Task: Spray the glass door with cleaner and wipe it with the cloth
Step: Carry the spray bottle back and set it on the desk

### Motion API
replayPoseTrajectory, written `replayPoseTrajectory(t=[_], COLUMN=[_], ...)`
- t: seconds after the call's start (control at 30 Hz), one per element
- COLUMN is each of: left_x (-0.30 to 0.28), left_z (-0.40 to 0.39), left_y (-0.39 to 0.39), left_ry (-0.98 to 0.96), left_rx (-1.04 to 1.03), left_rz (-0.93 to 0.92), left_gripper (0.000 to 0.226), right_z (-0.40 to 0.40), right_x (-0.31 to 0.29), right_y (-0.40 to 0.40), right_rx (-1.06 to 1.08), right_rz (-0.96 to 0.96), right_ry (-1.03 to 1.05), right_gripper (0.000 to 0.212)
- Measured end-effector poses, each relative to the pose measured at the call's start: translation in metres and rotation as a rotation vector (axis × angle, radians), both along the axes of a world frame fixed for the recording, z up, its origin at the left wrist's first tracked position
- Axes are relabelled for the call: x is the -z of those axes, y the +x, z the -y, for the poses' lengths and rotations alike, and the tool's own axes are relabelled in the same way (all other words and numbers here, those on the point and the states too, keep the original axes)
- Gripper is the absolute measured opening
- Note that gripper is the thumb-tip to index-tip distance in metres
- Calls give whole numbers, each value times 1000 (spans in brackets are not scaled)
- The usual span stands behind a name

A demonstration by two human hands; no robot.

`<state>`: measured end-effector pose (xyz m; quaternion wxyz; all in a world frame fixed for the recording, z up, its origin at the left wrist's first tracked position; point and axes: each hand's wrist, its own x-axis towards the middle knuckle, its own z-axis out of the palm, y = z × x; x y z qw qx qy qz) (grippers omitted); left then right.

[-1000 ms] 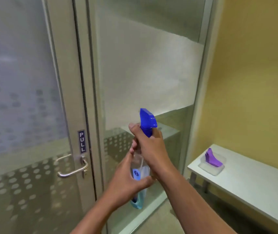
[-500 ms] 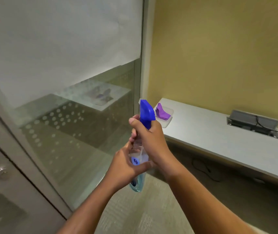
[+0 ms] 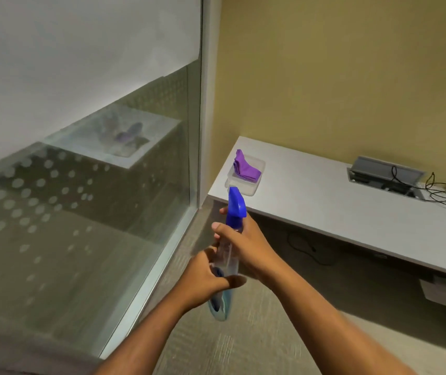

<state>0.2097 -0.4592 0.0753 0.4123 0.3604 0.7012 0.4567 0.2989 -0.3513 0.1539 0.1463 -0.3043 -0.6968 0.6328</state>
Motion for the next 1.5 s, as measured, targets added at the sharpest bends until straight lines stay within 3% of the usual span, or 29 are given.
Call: replayPoseTrajectory(t=[0.17, 0.27, 0.47, 0.8, 1.0, 1.23, 1.5], left_x=[14, 23, 38, 45, 59, 88, 110], left_z=[-49, -87, -187, -345, -407, -469, -528], left_y=[-23, -37, -57, -101, -126, -161, -201], left_ry=[-3, -4, -9, 8, -9, -34, 86], left_rx=[121, 114, 143, 178, 215, 323, 468], left_rz=[-12, -22, -153, -317, -465, -518, -564], left_gripper=[59, 65, 79, 77, 66, 75, 68], right_z=[-60, -105, -203, -348, -400, -446, -485], right_x=[7, 21, 46, 72, 85, 112, 129], right_y=[2, -2, -15, -38, -54, -80, -120], right_rx=[-101, -63, -13, 55, 100, 172, 234], right_rz=[69, 104, 126, 116, 138, 212, 336], right_ry=[30, 53, 140, 208, 204, 193, 201], right_gripper=[41, 50, 44, 55, 47, 53, 54])
